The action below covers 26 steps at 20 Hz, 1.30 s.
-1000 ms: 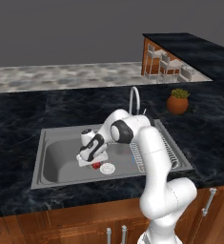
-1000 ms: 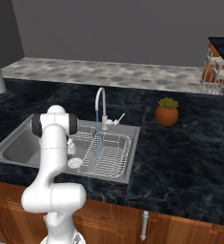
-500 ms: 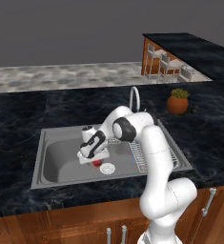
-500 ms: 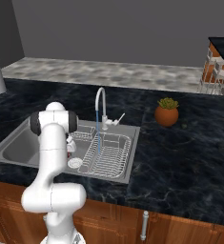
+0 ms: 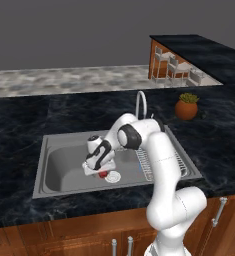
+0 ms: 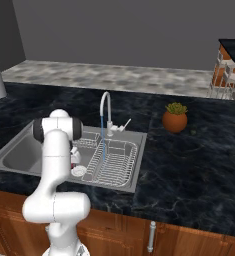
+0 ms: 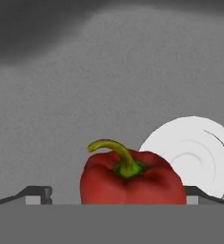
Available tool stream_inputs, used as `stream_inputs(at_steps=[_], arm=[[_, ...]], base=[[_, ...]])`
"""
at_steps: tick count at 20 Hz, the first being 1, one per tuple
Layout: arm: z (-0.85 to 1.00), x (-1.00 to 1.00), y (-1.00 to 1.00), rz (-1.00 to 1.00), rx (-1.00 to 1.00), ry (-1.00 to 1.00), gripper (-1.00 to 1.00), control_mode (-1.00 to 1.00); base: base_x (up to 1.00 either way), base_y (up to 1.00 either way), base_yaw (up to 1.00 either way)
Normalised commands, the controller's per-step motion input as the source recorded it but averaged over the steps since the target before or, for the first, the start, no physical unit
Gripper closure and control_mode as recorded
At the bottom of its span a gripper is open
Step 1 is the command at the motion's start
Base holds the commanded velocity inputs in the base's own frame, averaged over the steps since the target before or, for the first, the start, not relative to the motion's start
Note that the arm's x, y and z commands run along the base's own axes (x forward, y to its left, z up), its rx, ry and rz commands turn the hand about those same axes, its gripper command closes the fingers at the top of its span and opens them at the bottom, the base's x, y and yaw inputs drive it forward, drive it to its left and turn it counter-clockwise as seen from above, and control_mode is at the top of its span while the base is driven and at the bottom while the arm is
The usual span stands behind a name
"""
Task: Turn on the sink faucet. Then move the bell pepper from the counter to the sink. Turn off the sink. Move the vegetable from the sink to the pot next to the stove. Finally move the pot to the front center burner.
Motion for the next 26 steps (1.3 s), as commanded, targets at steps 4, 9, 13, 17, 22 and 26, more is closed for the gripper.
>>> stream_inputs(at_steps=[4, 9, 13, 17, 22, 26], arm=[[-0.34, 0.00, 0.00, 0.00, 0.00, 0.00, -1.00, -1.00], [-0.12, 0.00, 0.13, 0.00, 0.02, 0.00, -1.00, -1.00], [0.30, -0.24, 0.04, -0.01, 0.01, 0.00, -1.00, -1.00], [0.30, -0.28, 0.00, -0.05, 0.00, -0.03, -1.00, -1.00], [-0.15, -0.05, 0.05, -0.05, 0.00, -0.01, -1.00, -1.00], [-0.23, 0.00, 0.35, -0.02, 0.05, 0.00, -1.00, -1.00]], base=[[0.00, 0.00, 0.00], [0.00, 0.00, 0.00], [0.00, 0.00, 0.00], [0.00, 0.00, 0.00], [0.00, 0.00, 0.00], [0.00, 0.00, 0.00]])
